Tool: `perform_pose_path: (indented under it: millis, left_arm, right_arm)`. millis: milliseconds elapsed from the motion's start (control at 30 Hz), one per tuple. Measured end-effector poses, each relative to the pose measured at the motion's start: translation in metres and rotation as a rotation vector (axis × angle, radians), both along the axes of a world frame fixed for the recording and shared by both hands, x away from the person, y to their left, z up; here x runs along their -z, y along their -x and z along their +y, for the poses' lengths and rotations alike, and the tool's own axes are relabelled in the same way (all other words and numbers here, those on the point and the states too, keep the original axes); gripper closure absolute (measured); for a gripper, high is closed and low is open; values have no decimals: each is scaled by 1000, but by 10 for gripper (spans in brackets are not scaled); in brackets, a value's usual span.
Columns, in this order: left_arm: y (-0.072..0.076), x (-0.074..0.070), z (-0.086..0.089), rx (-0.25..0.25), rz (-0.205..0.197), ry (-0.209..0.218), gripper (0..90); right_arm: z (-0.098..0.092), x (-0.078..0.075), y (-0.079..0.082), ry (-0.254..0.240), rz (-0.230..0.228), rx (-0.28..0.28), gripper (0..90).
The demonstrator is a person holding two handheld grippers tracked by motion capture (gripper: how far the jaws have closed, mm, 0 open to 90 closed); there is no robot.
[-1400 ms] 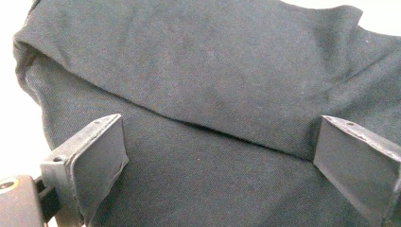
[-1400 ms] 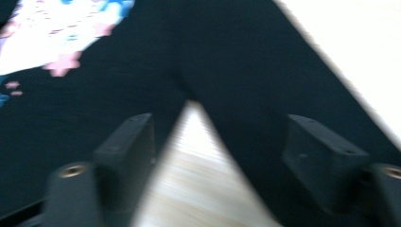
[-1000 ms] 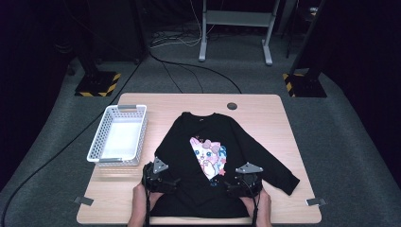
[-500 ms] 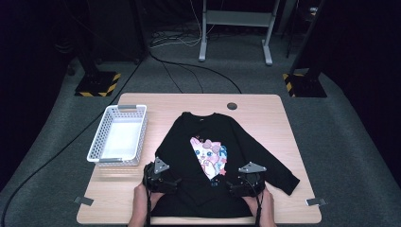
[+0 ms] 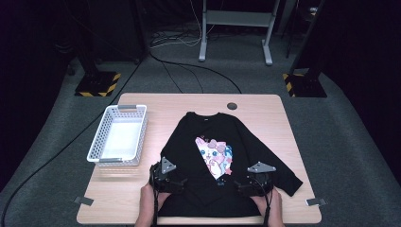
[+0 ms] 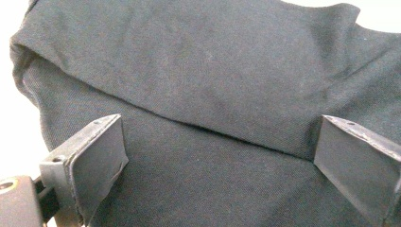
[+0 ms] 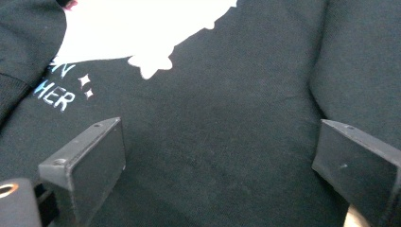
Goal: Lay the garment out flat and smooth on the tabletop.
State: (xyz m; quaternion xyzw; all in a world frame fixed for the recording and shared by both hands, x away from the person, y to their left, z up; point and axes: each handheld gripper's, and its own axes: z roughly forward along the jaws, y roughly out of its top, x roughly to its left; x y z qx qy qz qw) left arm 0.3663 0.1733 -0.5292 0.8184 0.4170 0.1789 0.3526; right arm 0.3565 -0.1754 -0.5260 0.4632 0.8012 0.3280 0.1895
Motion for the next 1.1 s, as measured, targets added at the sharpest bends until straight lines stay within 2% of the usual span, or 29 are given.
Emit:
perform_pose_path:
  millis: [567, 800, 1000, 1100]
  left_arm:
    - [-5, 0, -29, 17, 0, -1, 34]
    - [-5, 0, -31, 19, 0, -3, 34]
    - [-4, 0, -33, 15, -2, -2, 34]
    - [-4, 0, -35, 11, -1, -3, 35]
  right_arm:
    - [-34, 0, 0, -5, -7, 37, 26]
    - [-41, 2, 3, -23, -35, 37, 56]
    - [-45, 2, 4, -10, -55, 33, 65]
    - [-52, 2, 4, -15, -50, 53, 64]
